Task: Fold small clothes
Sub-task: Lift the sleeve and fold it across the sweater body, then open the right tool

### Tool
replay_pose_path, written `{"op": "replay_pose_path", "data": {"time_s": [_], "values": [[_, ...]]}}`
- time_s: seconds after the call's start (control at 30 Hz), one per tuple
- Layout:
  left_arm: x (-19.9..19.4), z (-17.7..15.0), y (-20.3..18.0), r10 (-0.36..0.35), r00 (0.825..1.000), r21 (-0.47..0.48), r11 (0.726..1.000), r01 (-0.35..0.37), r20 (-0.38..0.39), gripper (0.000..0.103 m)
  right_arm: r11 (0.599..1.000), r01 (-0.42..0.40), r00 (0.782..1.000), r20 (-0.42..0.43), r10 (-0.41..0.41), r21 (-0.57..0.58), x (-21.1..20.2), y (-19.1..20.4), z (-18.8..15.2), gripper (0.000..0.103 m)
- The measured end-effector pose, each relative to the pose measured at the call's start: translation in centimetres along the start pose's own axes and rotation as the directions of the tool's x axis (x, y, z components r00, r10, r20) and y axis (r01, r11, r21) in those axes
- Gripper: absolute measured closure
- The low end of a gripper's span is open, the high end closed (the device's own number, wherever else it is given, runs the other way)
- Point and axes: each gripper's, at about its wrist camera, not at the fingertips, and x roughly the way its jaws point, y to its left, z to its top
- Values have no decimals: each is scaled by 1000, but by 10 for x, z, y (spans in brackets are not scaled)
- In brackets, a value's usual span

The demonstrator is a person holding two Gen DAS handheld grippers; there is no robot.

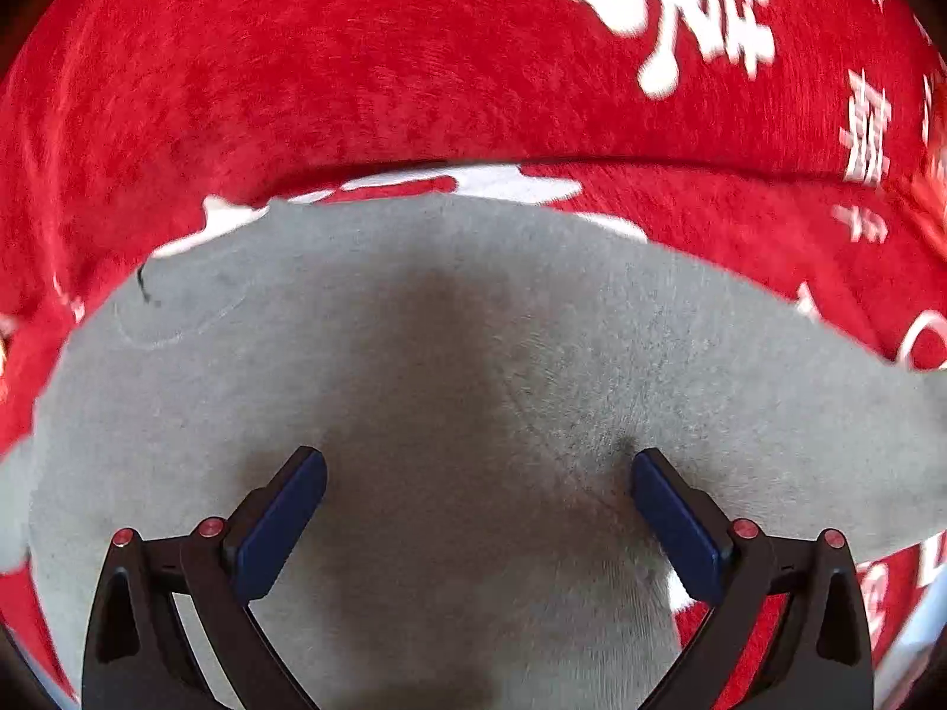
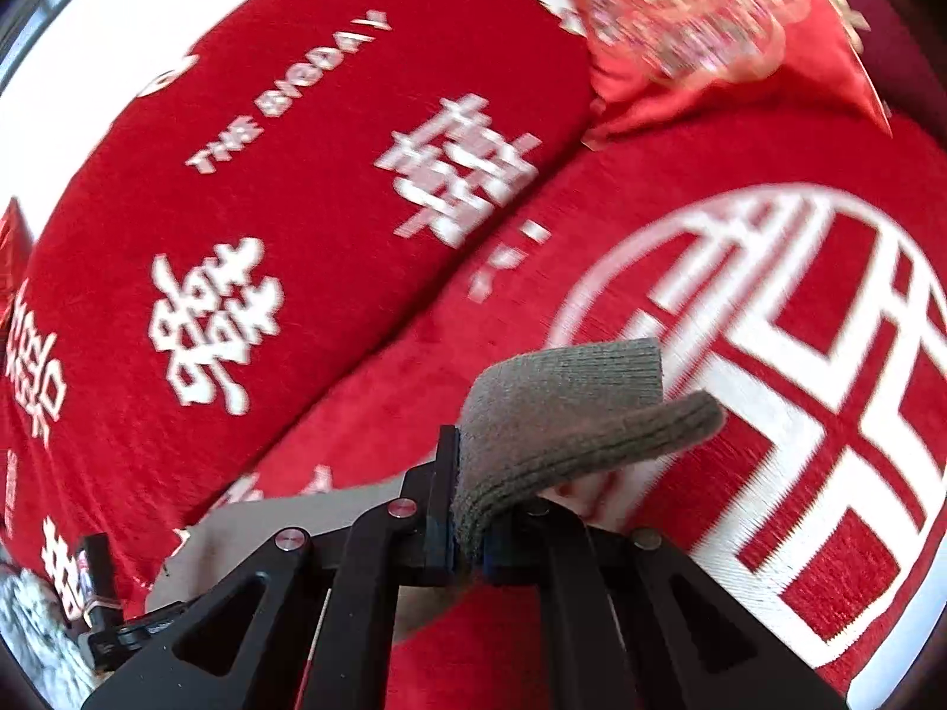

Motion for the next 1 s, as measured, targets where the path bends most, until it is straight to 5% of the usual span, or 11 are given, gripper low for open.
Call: {"op": "replay_pose_path", "data": {"time_s": [0.07,0.23,0.43,0.67,1.0], "values": [[-15,-3,18,-34,999,-44,998,36,35,0,999,-14,1000,23,15,-48,-12,27,7,97],[-27,-24,55,17,999,-43,999,-15,44,0,984,-72,996,49,81,-164,-34,108,17,97],[-34,-48,115,-16,999,-129,991,22,41,0,936,-98,994,20,111,-338,-26,221,-7,97],[-51,-68,191,-5,998,-209,978,17,57,0,862,-123,992,-75,98,-492,6,332,-84,97],[-60,-108,280,47,998,-316,948,-29,50,0,772,-216,966,-245,81,-598,51,427,-211,97]]}}
